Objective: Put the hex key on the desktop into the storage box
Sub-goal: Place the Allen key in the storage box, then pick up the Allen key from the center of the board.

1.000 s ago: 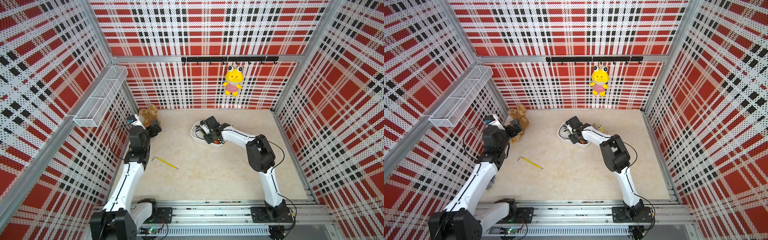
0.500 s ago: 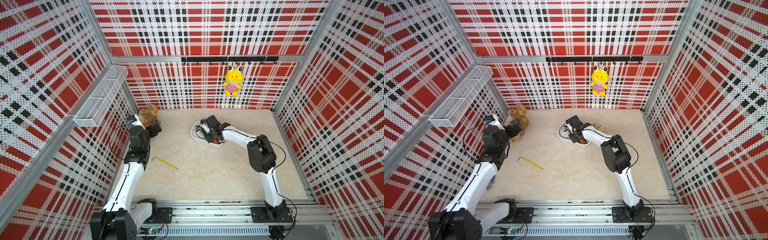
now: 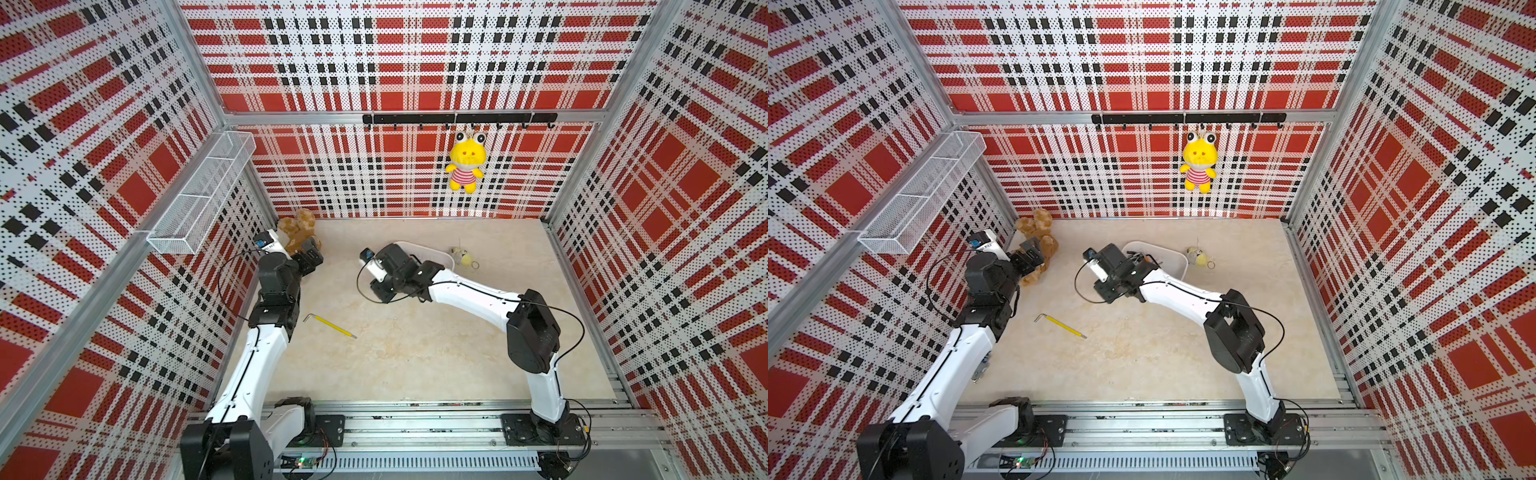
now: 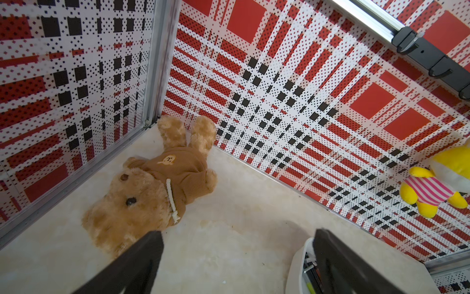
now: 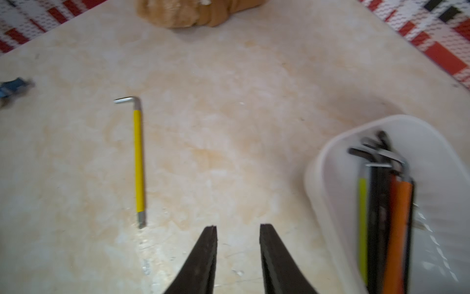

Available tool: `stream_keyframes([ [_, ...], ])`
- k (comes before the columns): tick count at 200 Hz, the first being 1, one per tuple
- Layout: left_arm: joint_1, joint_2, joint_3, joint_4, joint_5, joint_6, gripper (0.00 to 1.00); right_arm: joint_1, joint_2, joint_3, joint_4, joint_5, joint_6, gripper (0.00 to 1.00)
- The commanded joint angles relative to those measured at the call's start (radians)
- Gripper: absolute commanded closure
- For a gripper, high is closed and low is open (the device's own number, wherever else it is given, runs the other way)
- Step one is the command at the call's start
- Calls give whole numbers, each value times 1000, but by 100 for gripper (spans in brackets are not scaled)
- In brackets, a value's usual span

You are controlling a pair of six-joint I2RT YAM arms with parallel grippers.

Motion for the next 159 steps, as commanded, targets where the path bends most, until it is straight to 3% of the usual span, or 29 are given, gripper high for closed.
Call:
stream_keyframes([
  [1,15,-15,-10,31,-2,-5,1,39,75,31,-1,-63,33,64],
  [100,17,62,20,24,165,-3,1,147,283,216,-53,-138,101,64],
  [131,14,100,39,28,287,7,1,156,321,261,-74,-151,107,64],
  [159,7,117,43,28,291,7,1,171,363,299,-93,-152,117,64],
])
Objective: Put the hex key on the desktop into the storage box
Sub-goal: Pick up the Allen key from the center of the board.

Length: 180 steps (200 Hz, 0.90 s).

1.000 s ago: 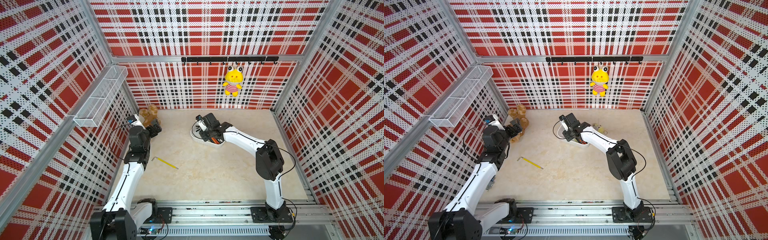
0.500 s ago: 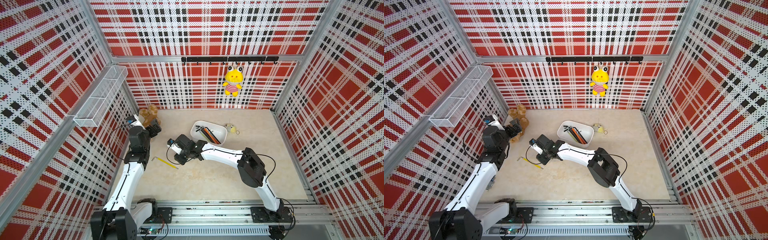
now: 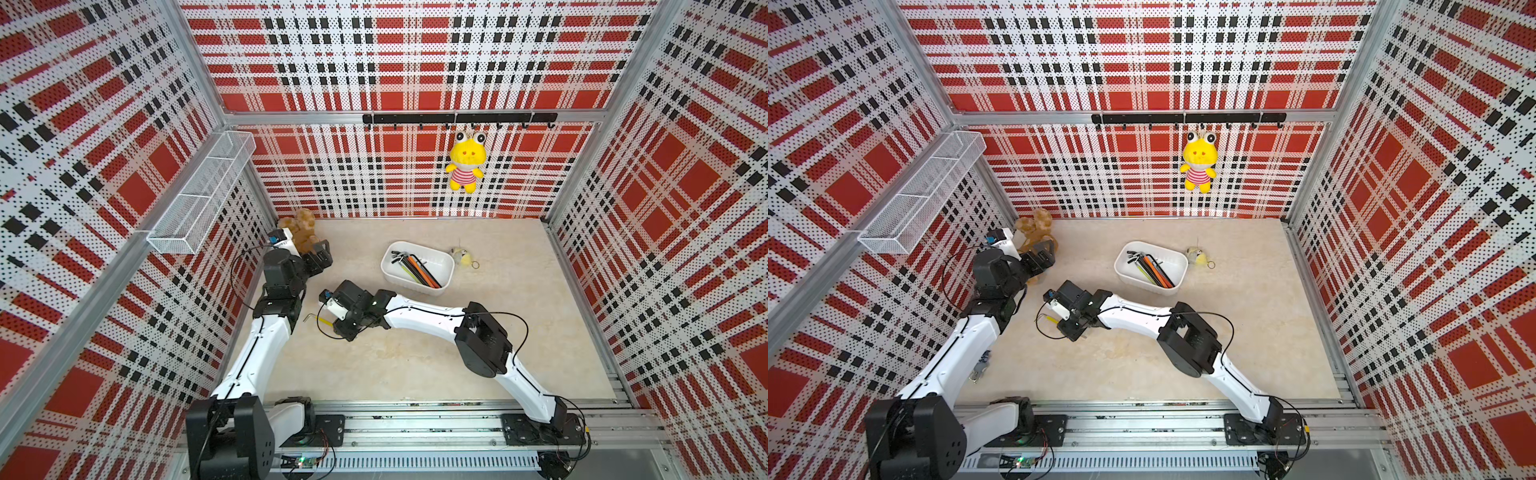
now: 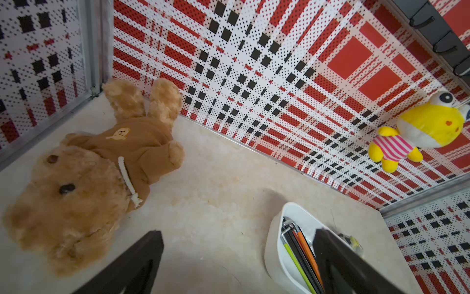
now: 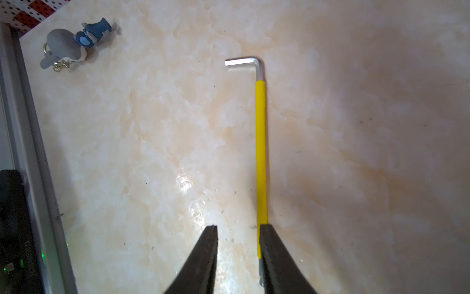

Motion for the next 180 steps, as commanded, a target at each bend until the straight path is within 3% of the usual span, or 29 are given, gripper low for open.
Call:
stream_keyframes([
  [1,2,11,33,14,54,9,1,14,49,43,-34,-7,18,64],
  [86,2,-5,36,2,18,12,1,30,167,214,-167,95,50,63],
  [180,0,-22,34,-12,2,16,1,45,211,265,-300,174,49,64],
])
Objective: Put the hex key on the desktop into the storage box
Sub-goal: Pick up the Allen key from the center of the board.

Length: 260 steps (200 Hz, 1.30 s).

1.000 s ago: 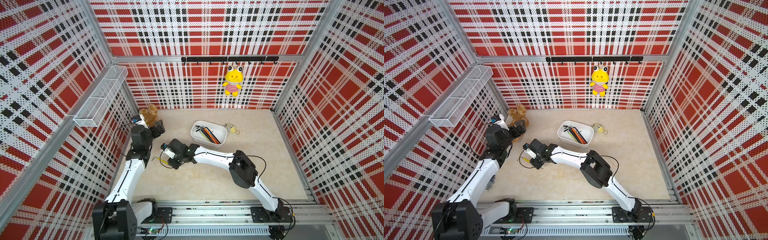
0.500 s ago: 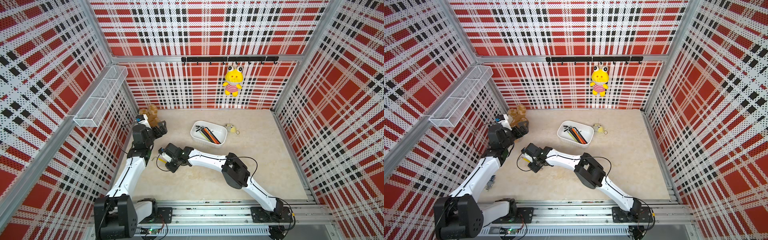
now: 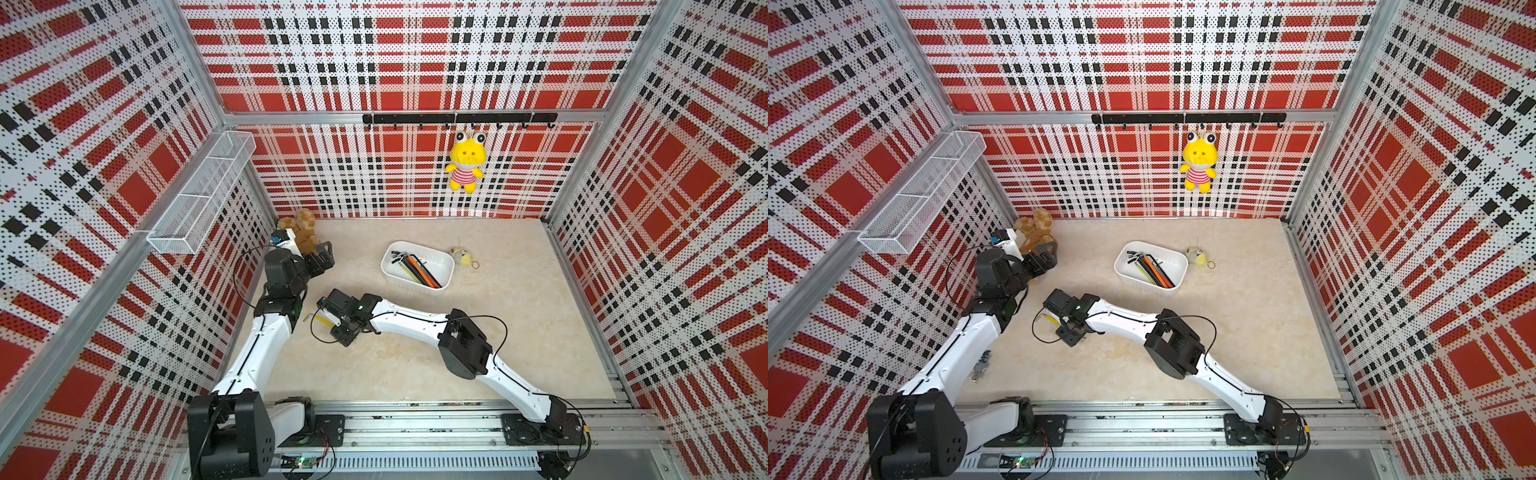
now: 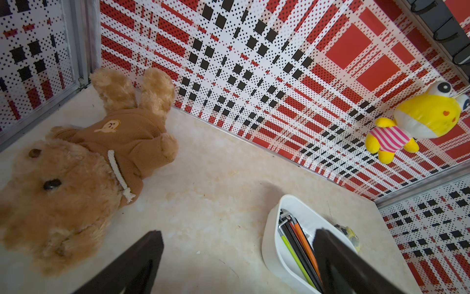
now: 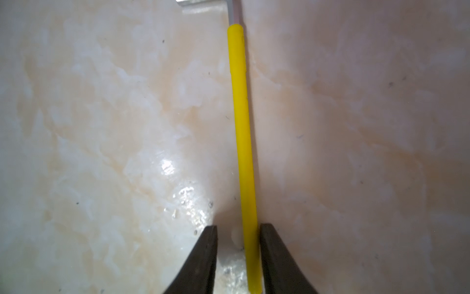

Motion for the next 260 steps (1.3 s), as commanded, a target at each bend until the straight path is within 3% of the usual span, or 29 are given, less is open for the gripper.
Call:
stream_keyframes([
  [1,0,-26,33,-5,-16,13,1,12,26,5,-68,36,0,64],
  [28,-3,-30,35,-9,-23,16,1,26,36,5,-94,60,-12,68],
  [63,-7,-30,35,-13,-32,18,1,30,33,-21,-106,80,-13,100],
  [128,-14,-31,37,-18,-39,22,1,14,-53,-138,-19,98,-24,100],
  [158,-15,-36,37,-20,-46,24,1,-15,-150,-237,82,73,-28,100],
  [206,-19,-35,35,-22,-54,27,1,-99,-365,-522,309,-44,-79,100],
  [260,-21,-32,34,-22,-58,26,1,-155,-482,-619,354,-9,-140,100],
])
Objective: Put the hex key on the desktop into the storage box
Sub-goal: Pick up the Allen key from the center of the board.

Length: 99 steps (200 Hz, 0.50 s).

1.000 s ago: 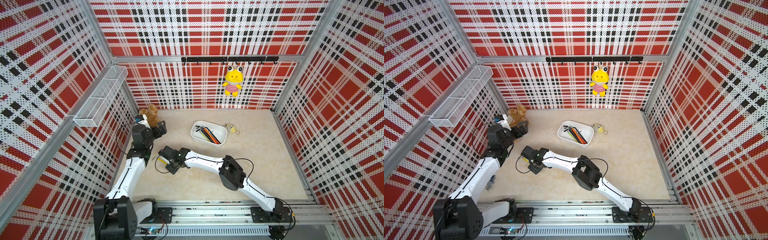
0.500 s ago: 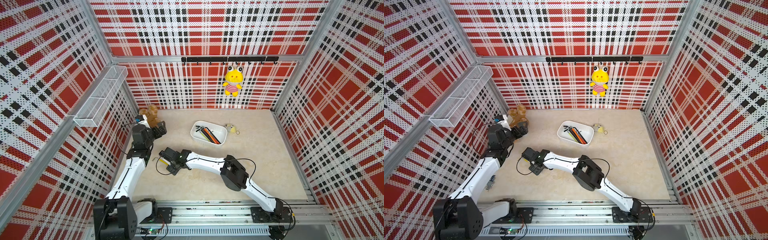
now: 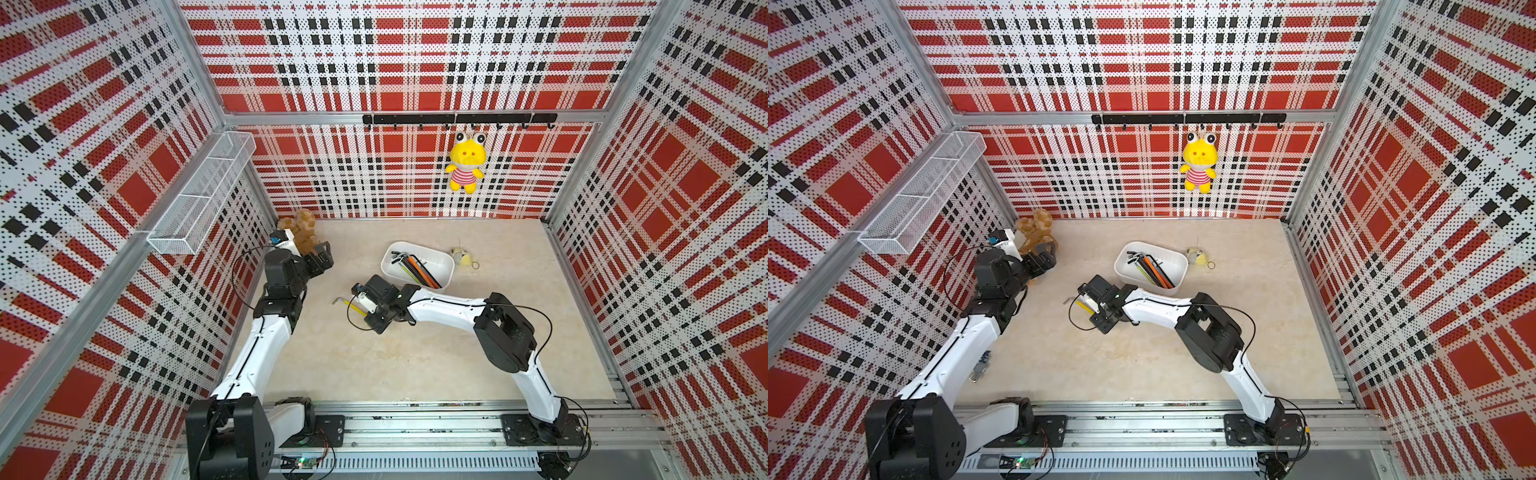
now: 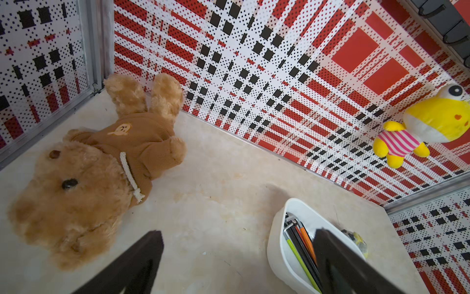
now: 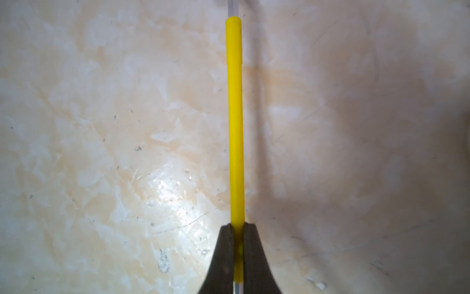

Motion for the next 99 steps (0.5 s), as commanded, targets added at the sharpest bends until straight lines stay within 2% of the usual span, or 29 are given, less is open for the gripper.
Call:
stream_keyframes([
  [1,-6,-19,29,-2,-13,19,1,-4,-80,-14,68,8,-40,100],
  [86,-5,-17,34,-2,-10,20,1,-182,-246,-119,68,29,-59,100],
  [99,-5,-16,34,-2,-9,21,1,-214,-268,-135,66,75,-88,100],
])
